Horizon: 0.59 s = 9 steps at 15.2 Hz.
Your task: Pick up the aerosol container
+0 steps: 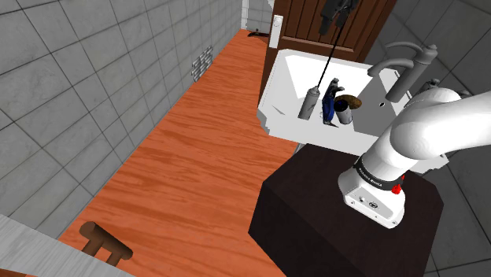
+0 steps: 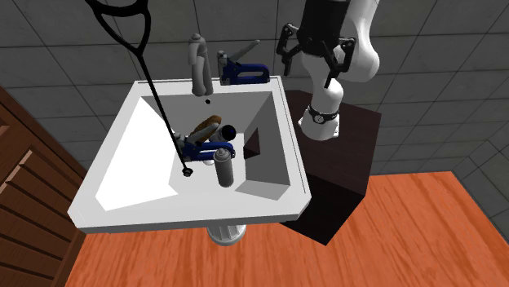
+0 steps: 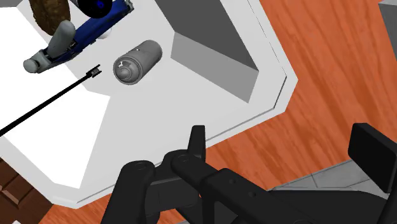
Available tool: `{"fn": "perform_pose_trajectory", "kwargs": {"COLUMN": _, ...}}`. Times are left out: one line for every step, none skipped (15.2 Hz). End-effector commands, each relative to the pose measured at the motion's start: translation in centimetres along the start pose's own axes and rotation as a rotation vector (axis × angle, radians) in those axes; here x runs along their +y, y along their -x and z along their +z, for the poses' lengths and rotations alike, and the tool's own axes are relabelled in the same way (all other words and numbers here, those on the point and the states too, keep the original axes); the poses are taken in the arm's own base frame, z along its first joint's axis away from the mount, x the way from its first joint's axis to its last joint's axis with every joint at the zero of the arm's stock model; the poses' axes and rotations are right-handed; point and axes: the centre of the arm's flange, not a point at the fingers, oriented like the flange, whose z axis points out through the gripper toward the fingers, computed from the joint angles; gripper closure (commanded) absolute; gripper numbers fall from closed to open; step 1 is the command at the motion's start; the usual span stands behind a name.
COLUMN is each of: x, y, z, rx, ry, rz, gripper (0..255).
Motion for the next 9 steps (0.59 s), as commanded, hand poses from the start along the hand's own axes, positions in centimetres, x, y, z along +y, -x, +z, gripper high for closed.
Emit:
{"fn": "perform_pose_trajectory", "kwargs": {"x": 0.0, "y": 0.0, "z": 0.0, "rx": 0.0, "ry": 0.0, "rz": 0.0, "gripper": 0}}
{"fn": "perform_pose_trajectory", "kwargs": {"x": 0.9, "y": 0.1, "z": 1.0, "rx": 0.001, "ry": -0.003, "rz": -0.013, "gripper": 0}}
{"fn": "perform_pose_trajectory", "kwargs": {"x": 1.7, "y": 0.1, "z": 2.1, "rx": 0.003, "ry": -0.006, "rz": -0.026, "gripper": 0}}
{"fn": "perform_pose_trajectory", "kwargs": {"x": 2.6, "y": 0.2, "z": 3.1, "rx": 0.004, "ry": -0.009, "rz": -0.039, "gripper": 0}}
{"fn": "perform_pose_trajectory", "kwargs": {"x": 3.4, "y": 0.2, "z": 4.2, "rx": 0.006, "ry": -0.013, "rz": -0.052, "gripper": 0}}
{"fn": "perform_pose_trajectory", "kwargs": {"x": 4.2, "y": 0.2, "z": 5.3, "rx": 0.007, "ry": -0.016, "rz": -0.065, "gripper": 0}}
{"fn": "perform_pose_trajectory", "kwargs": {"x": 5.1, "y": 0.2, "z": 6.3, "rx": 0.009, "ry": -0.019, "rz": -0.079, "gripper": 0}}
{"fn": "perform_pose_trajectory", "kwargs": {"x": 5.9, "y": 0.2, "z": 7.4, "rx": 0.01, "ry": -0.022, "rz": -0.092, "gripper": 0}}
{"fn": "perform_pose_trajectory", "kwargs": {"x": 6.7, "y": 0.2, "z": 8.4, "rx": 0.011, "ry": -0.025, "rz": -0.105, "gripper": 0}}
